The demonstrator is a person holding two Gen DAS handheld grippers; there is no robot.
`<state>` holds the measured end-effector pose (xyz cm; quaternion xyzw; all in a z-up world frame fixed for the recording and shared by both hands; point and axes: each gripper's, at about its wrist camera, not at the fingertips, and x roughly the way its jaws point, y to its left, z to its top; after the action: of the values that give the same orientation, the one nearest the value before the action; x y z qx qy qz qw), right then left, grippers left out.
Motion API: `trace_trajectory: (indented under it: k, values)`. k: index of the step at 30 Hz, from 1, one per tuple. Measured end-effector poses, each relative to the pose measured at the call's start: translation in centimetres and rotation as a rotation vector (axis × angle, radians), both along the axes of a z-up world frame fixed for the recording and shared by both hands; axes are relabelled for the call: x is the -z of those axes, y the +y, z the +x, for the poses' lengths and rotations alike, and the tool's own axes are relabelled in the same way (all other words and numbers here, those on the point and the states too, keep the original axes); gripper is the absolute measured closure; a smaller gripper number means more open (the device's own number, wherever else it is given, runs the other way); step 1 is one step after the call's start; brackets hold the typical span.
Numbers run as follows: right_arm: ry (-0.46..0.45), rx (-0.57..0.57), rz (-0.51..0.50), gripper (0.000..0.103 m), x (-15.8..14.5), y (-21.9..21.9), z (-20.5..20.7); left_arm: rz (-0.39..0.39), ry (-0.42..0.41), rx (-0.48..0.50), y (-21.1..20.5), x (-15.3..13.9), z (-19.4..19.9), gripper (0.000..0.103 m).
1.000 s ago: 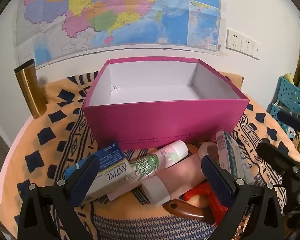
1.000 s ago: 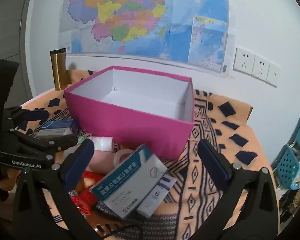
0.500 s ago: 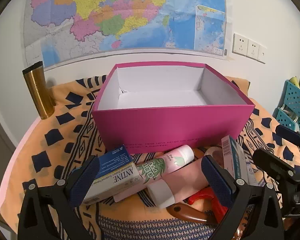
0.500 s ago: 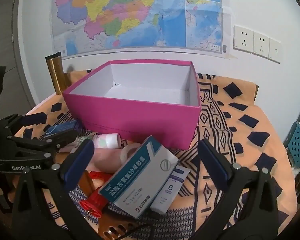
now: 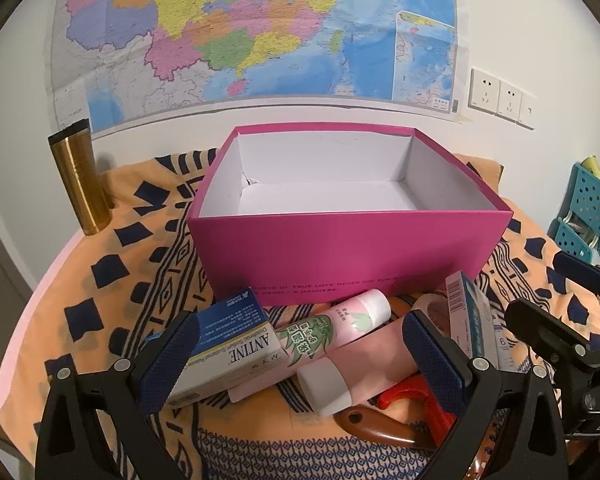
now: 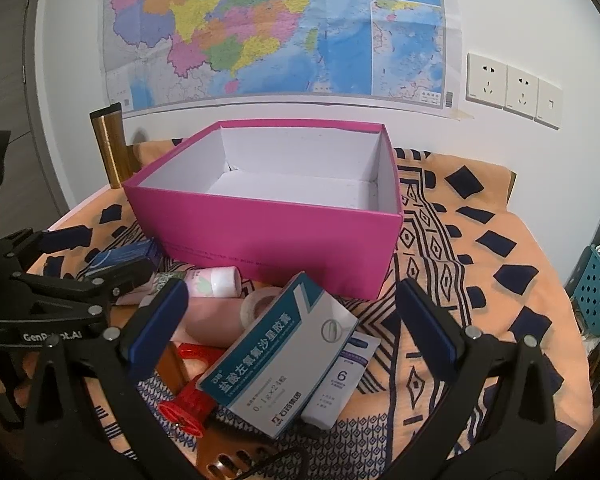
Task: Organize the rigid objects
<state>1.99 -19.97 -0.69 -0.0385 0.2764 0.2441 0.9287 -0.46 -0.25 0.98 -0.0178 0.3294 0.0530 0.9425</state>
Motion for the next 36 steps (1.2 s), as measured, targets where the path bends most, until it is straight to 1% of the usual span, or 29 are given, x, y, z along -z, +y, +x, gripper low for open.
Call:
trace_trajectory:
  k: [28,33,36]
  values:
    - [0.006,-0.009,0.003,0.0,0.0,0.1,-0.1,0.005,0.002,0.008,-0.5,0.2,-0.1,0.0]
    - [0.012,-0.017,-0.002,0.0,0.1,-0.1,0.0,0.004,0.001,0.028,-0.8,0.4,-0.1,0.0]
    - [0.026,-0.024,0.0,0.0,0.2,-0.4,0.3,-0.015,0.008,0.064,-1.0,0.6,-0.2,0.0]
